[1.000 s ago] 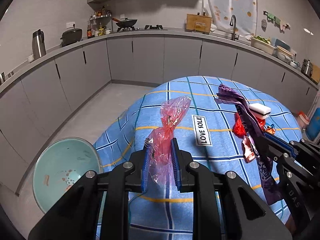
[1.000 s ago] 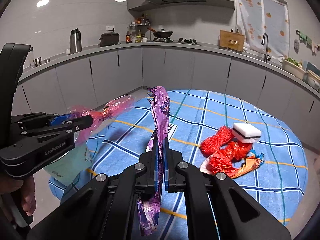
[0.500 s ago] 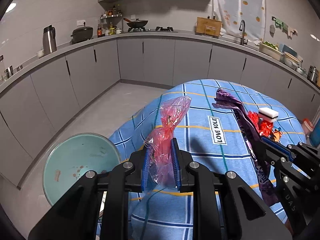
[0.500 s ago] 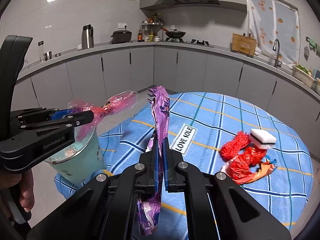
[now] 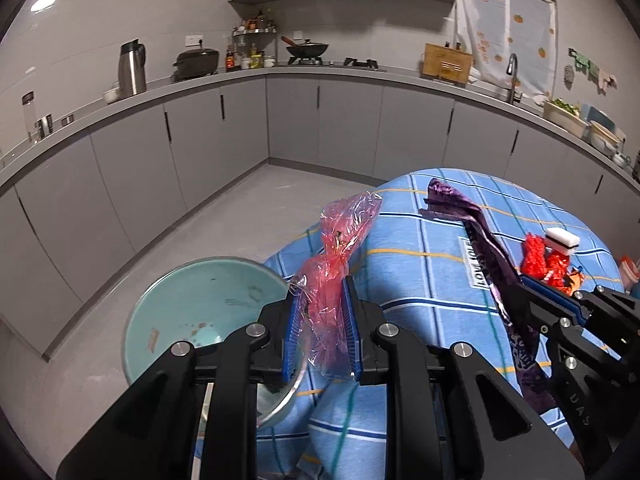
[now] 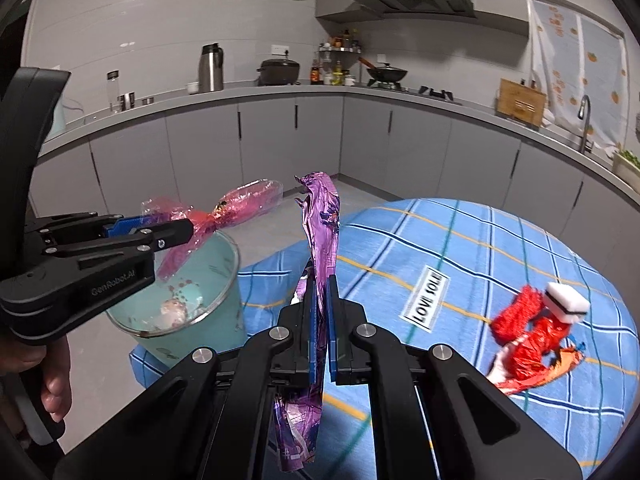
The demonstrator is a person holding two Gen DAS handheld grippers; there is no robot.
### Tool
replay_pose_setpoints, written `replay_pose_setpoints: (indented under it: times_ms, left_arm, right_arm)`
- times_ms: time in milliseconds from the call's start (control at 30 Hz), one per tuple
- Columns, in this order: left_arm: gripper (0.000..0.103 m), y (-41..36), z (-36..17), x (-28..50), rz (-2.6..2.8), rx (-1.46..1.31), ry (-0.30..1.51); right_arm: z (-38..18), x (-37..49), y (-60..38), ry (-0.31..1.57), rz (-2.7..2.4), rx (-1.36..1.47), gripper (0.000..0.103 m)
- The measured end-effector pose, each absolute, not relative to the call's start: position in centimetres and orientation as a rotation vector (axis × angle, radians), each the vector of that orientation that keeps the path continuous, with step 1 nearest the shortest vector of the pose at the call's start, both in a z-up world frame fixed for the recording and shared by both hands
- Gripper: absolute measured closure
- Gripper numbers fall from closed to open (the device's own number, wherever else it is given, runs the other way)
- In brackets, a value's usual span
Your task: Collect trash
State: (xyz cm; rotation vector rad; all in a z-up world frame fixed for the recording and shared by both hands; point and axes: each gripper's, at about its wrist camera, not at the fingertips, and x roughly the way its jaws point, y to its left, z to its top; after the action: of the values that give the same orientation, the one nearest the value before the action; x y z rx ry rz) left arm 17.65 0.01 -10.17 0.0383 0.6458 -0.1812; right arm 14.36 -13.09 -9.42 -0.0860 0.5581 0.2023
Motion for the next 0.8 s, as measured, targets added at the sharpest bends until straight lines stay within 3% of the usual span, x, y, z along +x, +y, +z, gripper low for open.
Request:
replay_pose_setpoints:
  times_ms: [800]
  left_arm:
    - [0.082, 10.0, -10.9, 18.1, 0.047, -0.033, 0.671]
  right_arm:
    - [-9.0, 18.0, -4.6, 0.563, 0.42, -0.116, 0.098]
